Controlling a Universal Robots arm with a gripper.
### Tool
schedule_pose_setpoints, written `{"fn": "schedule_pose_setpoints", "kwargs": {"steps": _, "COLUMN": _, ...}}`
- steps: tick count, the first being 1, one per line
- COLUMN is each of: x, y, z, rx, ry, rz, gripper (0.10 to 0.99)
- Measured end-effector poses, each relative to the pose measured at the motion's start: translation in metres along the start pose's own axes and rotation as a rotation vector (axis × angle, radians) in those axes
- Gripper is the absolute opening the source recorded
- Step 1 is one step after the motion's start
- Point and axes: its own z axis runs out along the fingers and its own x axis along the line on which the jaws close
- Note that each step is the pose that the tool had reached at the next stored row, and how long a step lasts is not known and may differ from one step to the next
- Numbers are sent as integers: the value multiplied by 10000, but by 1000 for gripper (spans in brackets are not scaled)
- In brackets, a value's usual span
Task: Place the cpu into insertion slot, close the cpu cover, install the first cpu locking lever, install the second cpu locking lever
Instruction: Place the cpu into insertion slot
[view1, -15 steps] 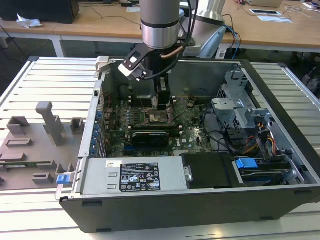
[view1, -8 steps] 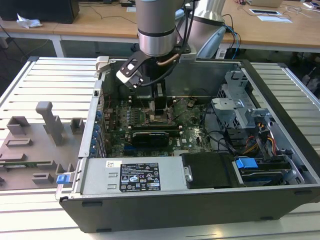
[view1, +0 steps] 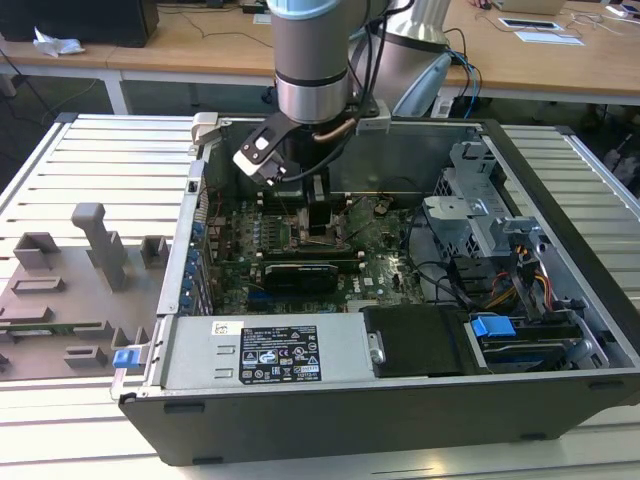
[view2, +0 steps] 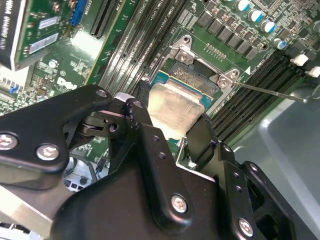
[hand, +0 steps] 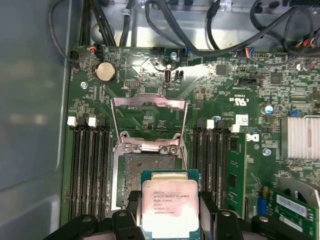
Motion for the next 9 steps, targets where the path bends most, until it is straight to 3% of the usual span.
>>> {"fn": "schedule_pose_setpoints", "kwargs": {"steps": 9, "x": 64, "y": 0, "z": 137, "rx": -4, "ry": -18, "rz": 231, "gripper": 545}}
